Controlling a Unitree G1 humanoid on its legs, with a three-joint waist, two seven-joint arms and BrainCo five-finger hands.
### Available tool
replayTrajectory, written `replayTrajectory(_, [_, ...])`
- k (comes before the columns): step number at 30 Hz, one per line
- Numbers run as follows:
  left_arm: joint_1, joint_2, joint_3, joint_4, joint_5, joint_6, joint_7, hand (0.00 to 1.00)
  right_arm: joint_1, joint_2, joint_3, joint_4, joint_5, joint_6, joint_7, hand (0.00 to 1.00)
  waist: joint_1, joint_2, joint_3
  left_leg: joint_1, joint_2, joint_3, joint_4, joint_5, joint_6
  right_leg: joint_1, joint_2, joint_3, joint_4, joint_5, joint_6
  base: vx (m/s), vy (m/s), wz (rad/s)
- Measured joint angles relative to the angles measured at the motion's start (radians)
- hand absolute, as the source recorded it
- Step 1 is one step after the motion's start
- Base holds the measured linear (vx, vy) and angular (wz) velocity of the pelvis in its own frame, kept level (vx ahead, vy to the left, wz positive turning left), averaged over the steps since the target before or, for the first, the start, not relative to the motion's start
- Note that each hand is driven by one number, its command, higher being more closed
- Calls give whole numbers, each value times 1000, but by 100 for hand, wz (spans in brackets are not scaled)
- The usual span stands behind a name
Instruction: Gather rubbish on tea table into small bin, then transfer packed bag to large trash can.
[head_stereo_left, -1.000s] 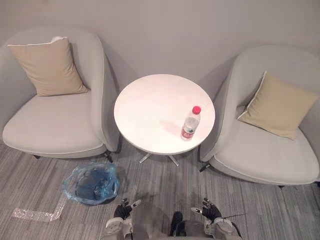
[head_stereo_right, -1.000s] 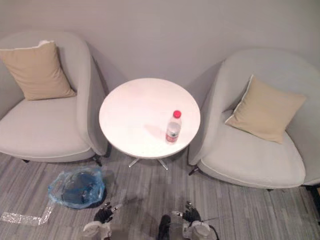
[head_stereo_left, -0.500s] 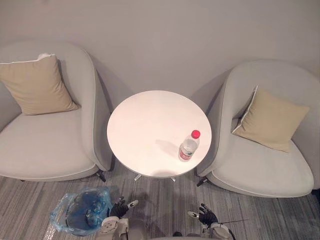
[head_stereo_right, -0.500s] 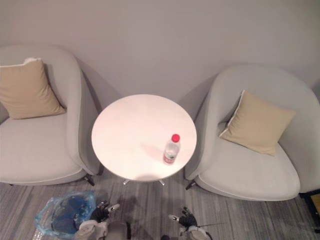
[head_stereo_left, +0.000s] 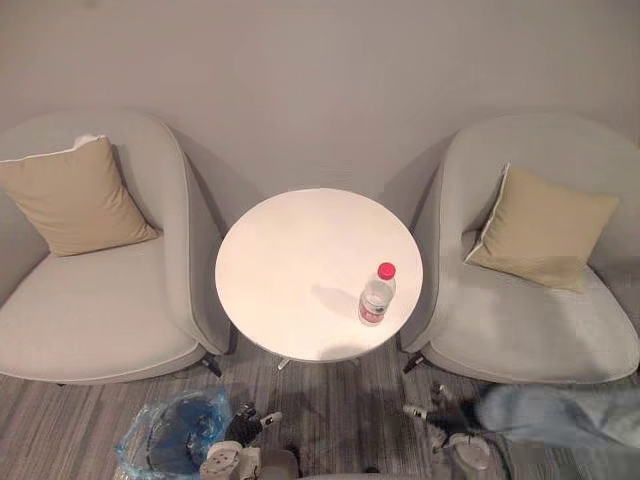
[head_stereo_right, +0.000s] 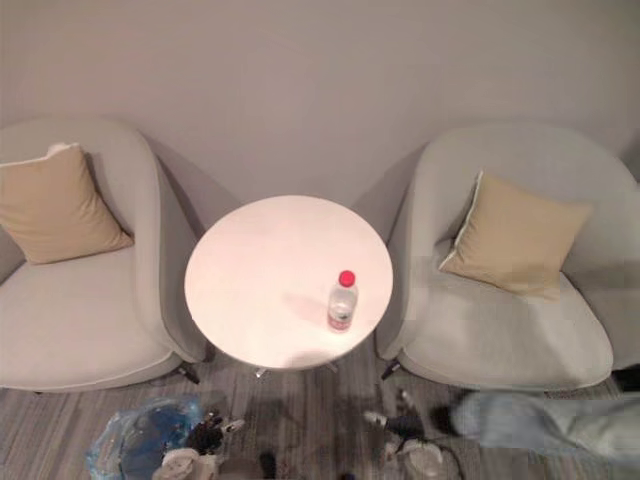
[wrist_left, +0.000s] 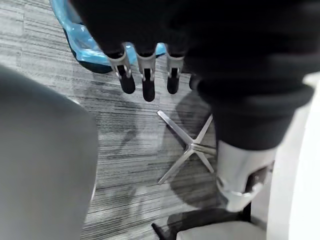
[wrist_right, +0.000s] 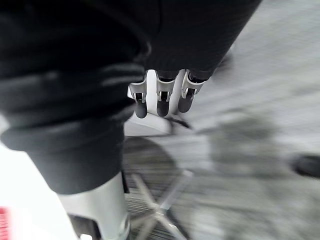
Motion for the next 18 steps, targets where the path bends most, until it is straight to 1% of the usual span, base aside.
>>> replayTrajectory(2, [0, 3, -1, 0, -1, -1, 0, 0, 9, -1, 22, -85, -30, -12, 1, 0, 0, -4, 2, 10, -7, -4, -24, 20, 1, -2, -5, 4, -4, 2, 2, -120, 15, 2])
replayTrajectory(5, [1, 9, -19, -1, -1, -6, 0, 0, 9, -1, 49, -140, -79, -20, 3, 0, 0, -5, 3, 17, -16, -21, -54, 31, -2, -3, -15, 5, -6, -1, 12, -122, 21, 5])
replayTrajectory(6, [2, 13, -31, -1, -1, -14, 0, 0, 7, -1, 53, -154, -105, -26, 2, 0, 0, -5, 3, 16, -23, -34, -64, 35, 2, -5, -19, 6, -11, 1, 14, -102, 27, 10])
replayTrajectory(10, [4, 14, -31, -2, -1, -21, -2, 0, 1, -6, 83, -195, -153, -36, -3, 0, 0, -5, 3, 10, -41, -57, -70, 35, 3, -5, -23, 16, -18, 1, 15, -34, 42, 9])
replayTrajectory(13, [4, 17, -37, -6, 0, -23, -3, 0, -25, -6, 92, -219, -190, -39, -24, 0, 0, -3, 3, -16, -51, -70, -64, 36, 6, -19, -26, 13, -20, 2, 18, 37, 18, 13])
replayTrajectory(15, [7, 18, -40, -18, 0, -22, -3, 0, -56, -6, 98, -220, -223, -39, -50, 0, 2, 0, 6, -20, -58, -84, -59, 51, 21, -17, -30, 3, -21, 13, 26, 89, 9, 16])
replayTrajectory(18, [8, 19, -39, -23, 0, -23, -2, 0, -92, -5, 98, -220, -223, -39, -80, 0, 6, 4, 9, -28, -65, -97, -49, 46, 28, -12, -32, -7, -24, 12, 27, 86, 1, 14])
